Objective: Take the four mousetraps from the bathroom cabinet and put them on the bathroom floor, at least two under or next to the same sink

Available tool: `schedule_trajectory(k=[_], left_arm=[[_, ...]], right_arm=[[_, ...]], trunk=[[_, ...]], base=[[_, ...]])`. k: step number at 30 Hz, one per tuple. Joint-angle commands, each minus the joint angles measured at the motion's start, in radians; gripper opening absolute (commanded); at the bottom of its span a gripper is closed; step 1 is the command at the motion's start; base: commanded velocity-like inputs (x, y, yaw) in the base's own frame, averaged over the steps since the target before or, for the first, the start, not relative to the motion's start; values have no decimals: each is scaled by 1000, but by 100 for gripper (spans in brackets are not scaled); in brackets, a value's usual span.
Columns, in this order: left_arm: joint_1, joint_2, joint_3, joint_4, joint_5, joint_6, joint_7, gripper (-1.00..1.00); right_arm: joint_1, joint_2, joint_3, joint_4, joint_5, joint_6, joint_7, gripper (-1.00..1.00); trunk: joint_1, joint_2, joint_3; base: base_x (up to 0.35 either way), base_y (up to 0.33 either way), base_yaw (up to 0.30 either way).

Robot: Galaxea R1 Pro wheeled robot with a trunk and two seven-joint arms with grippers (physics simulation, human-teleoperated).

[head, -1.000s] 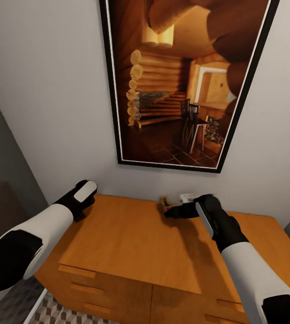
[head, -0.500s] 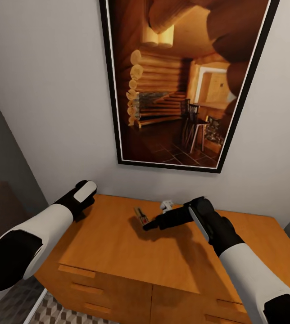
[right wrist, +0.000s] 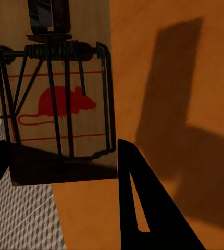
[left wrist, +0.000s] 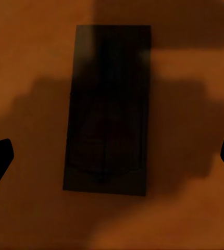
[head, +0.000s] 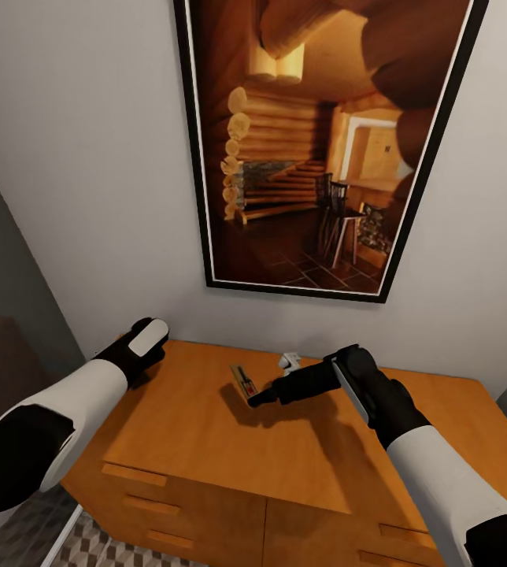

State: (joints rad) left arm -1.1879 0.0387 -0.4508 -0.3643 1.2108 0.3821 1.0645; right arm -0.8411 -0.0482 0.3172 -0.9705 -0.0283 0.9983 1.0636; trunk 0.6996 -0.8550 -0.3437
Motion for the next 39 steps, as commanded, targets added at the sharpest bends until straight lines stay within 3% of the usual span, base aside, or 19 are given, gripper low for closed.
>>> schedule_trajectory(k=[1, 7, 16, 28, 35, 39], left_arm=[[-1, 1, -8, -2, 4, 9, 5, 100], [3, 3, -7, 16, 4, 8, 3, 100], [5, 3, -7, 59, 1, 7, -100, 100], [6, 4, -8, 62, -2, 6, -133, 100], [7, 4, -8, 124, -57, 3, -188, 100], [7, 4, -8, 143, -68, 1, -223, 100]], right_arm=[[-1, -1, 2, -1, -6, 10, 0, -100], [-1, 0, 2, -1, -5, 10, 2, -100], [-1, 1, 2, -1, -5, 10, 4, -100], [-1, 1, 2, -1, -5, 10, 4, -100], [-1, 1, 2, 1, -5, 10, 4, -100], [-1, 1, 2, 1, -5, 10, 4, -100]], trunk=[[0, -1, -1], [0, -1, -1], [0, -1, -1], [0, -1, -1], [0, -1, -1], [0, -1, -1]], base=[[0, 0, 0], [0, 0, 0], [0, 0, 0], [0, 0, 0], [0, 0, 0], [0, 0, 0]])
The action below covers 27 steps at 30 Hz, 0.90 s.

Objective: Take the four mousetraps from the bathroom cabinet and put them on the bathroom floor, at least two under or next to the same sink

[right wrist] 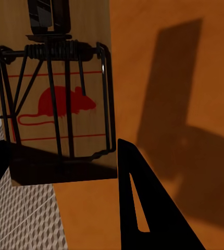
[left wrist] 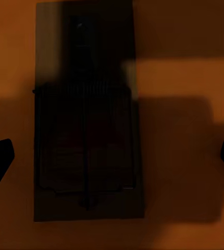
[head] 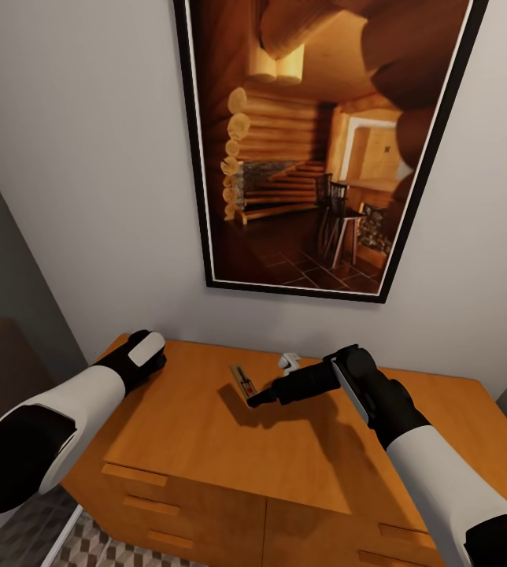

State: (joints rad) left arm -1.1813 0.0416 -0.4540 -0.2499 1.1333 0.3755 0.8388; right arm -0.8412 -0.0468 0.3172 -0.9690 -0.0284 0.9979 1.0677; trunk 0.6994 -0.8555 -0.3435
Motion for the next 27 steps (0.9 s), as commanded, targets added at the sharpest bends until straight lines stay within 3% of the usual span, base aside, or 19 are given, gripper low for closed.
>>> schedule_trajectory(k=[1, 8, 9, 27], left_arm=[[0, 1, -5, 34, 8, 7, -5, 100], [0, 1, -5, 43, 5, 7, -16, 100], [0, 2, -5, 43, 5, 6, -17, -100], [0, 3, -4, 41, 6, 6, -18, -100]], right_arm=[[-1, -1, 2, -1, -5, 10, 0, -100], [-1, -1, 2, 1, -5, 10, 0, -100], [-1, -1, 2, 1, -5, 10, 0, -100], [-1, 0, 2, 2, -5, 10, 0, -100]], trunk=[[0, -1, -2], [0, -1, -2], [0, -1, -2], [0, -1, -2]], base=[[0, 0, 0], [0, 0, 0], [0, 0, 0], [0, 0, 0]])
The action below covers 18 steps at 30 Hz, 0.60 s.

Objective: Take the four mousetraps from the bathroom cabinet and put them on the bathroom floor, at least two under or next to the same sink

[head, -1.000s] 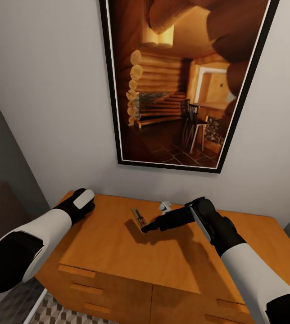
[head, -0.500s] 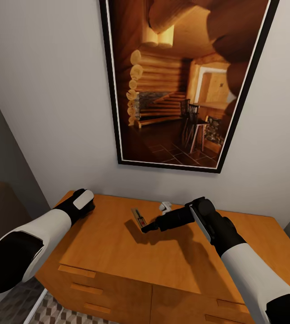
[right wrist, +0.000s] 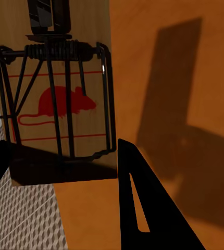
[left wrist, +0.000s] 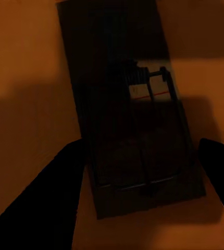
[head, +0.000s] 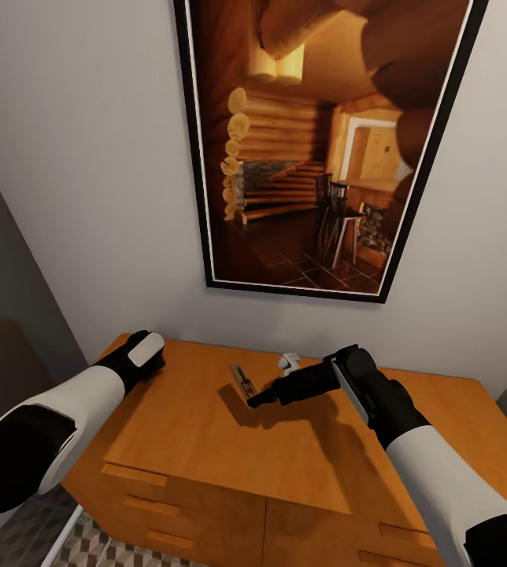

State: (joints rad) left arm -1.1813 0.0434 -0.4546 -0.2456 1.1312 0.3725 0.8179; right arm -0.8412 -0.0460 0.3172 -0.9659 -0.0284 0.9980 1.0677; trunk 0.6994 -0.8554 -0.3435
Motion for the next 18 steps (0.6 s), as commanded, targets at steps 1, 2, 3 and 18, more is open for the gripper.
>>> schedule_trajectory(k=[1, 2, 3, 18], left_arm=[[0, 1, -3, 33, 8, 10, 4, -100], [0, 1, -2, 28, 8, 10, 5, -100], [0, 0, -2, 20, 8, 11, 7, -100], [1, -8, -1, -323, 20, 81, 299, -100]], right_arm=[[-1, -1, 2, -1, -5, 10, 0, -100], [-1, -1, 2, -1, -5, 10, 0, -100], [-1, -1, 2, 0, -5, 10, 0, -100], [-1, 2, 2, 1, -5, 10, 0, -100]], trunk=[[0, -1, -2], [0, -1, -2], [0, -1, -2], [0, -1, -2]], base=[[0, 0, 0], [0, 0, 0], [0, 0, 0], [0, 0, 0]])
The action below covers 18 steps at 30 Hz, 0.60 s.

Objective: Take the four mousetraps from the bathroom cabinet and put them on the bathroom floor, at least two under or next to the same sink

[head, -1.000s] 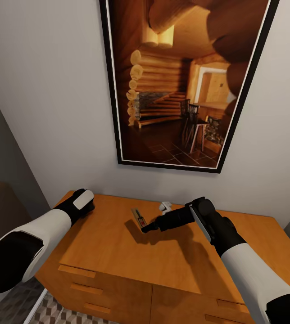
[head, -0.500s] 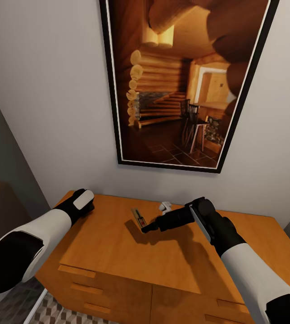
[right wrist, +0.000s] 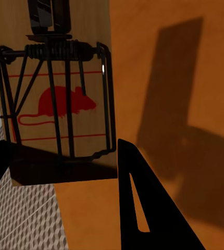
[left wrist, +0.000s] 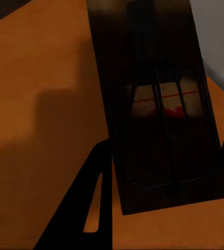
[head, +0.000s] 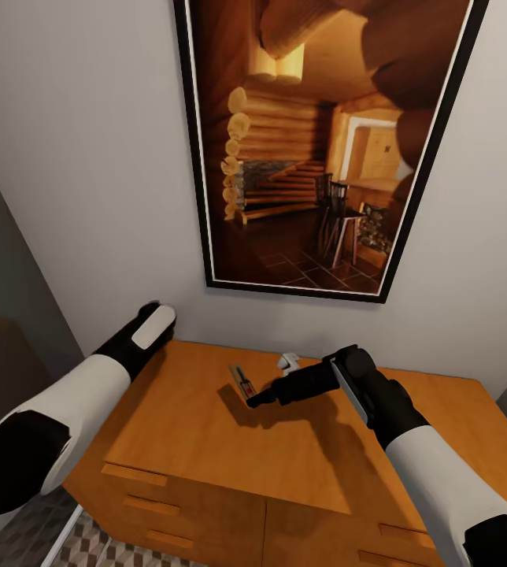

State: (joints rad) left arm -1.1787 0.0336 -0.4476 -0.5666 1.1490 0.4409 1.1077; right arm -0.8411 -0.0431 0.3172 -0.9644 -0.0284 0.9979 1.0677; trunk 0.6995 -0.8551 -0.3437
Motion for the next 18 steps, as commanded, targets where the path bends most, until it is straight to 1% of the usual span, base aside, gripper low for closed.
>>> schedule_trajectory(k=[1, 4, 8, 10, 13, 18], left_arm=[[-1, 2, -8, -17, 2, 18, 23, -100], [-1, 2, -8, -43, 2, 25, 48, -100], [2, 4, -8, -48, 2, 26, 58, -100], [5, 5, -8, -47, 2, 26, 60, -100], [6, 5, -8, -48, 2, 25, 61, -100], [8, 2, -8, -45, 2, 27, 61, -100]], right_arm=[[-1, 0, 2, -1, -5, 10, 0, -100], [-1, -1, 8, 0, -5, 10, 0, -100], [-1, -1, 13, 1, -6, 10, 0, -100], [-1, -1, 14, 2, -7, 10, 0, -100], [-1, 0, 14, 2, -7, 10, -1, -100], [-1, 0, 14, 4, -7, 9, -4, -100]], trunk=[[0, -1, -1], [0, -1, -1], [0, -1, -1], [0, -1, -1], [0, -1, -1], [0, -1, -1]], base=[[0, 0, 0], [0, 0, 0], [-4, 0, 0], [-99, 0, 0], [-241, 0, 0], [-312, 0, 0]])
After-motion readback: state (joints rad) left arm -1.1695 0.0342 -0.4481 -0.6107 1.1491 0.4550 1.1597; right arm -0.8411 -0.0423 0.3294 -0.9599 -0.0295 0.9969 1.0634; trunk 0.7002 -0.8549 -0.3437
